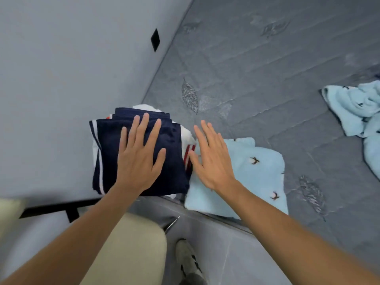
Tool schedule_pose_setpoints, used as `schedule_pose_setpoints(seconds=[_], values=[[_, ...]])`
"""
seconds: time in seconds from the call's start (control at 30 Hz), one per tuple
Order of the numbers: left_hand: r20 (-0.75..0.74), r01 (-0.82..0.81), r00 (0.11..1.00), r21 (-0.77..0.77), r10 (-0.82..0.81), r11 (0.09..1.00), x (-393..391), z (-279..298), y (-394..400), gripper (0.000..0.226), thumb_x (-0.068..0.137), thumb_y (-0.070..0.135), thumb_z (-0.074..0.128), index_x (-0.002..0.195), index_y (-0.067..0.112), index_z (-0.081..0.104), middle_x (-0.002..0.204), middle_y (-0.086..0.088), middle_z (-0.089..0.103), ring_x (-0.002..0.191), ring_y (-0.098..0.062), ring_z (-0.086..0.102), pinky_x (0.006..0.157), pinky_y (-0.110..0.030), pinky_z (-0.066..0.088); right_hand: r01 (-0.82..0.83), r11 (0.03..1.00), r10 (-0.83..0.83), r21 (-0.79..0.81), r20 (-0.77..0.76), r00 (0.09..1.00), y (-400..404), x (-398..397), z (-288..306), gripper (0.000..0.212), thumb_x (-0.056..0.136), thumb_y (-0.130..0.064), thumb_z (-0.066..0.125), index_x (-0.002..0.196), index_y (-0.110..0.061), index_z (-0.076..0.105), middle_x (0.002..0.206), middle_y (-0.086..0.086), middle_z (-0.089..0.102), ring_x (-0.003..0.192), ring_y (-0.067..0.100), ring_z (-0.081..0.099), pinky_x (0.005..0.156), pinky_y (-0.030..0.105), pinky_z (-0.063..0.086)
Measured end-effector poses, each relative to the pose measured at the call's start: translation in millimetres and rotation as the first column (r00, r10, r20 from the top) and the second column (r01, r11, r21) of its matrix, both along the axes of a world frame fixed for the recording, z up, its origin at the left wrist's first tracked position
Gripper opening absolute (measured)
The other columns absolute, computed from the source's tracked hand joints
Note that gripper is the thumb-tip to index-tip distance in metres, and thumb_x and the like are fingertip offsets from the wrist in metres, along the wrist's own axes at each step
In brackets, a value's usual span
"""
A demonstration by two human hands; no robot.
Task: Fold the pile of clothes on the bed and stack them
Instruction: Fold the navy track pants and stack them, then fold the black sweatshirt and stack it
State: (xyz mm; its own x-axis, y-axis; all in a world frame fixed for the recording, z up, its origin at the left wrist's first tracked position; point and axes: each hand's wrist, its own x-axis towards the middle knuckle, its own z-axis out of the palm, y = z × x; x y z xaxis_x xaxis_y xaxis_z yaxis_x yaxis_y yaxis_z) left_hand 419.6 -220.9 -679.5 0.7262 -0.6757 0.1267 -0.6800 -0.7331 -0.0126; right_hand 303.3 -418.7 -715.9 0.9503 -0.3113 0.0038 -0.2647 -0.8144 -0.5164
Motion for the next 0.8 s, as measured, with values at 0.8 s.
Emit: schedule_pose_setpoints(seconds=[0.8], values=[[-0.361,0.404,0.820,-0.185,-0.445,0.896,-345.9,4.9,-527.0,0.066,0.108,0.054,0.027,0.167,0.026,0.018,0.174,-0.001,0.017,0.162,-0.022,0.010,0.128,-0.052,0.023,0.448,0.880,-0.458,-0.156,-0.028,0.889,-465.3,-426.5,30.6,0.068,0.108,-0.044,0.040,0.167,-0.018,0.016,0.175,0.000,0.005,0.162,0.018,-0.001,0.131,0.045,0.008]])
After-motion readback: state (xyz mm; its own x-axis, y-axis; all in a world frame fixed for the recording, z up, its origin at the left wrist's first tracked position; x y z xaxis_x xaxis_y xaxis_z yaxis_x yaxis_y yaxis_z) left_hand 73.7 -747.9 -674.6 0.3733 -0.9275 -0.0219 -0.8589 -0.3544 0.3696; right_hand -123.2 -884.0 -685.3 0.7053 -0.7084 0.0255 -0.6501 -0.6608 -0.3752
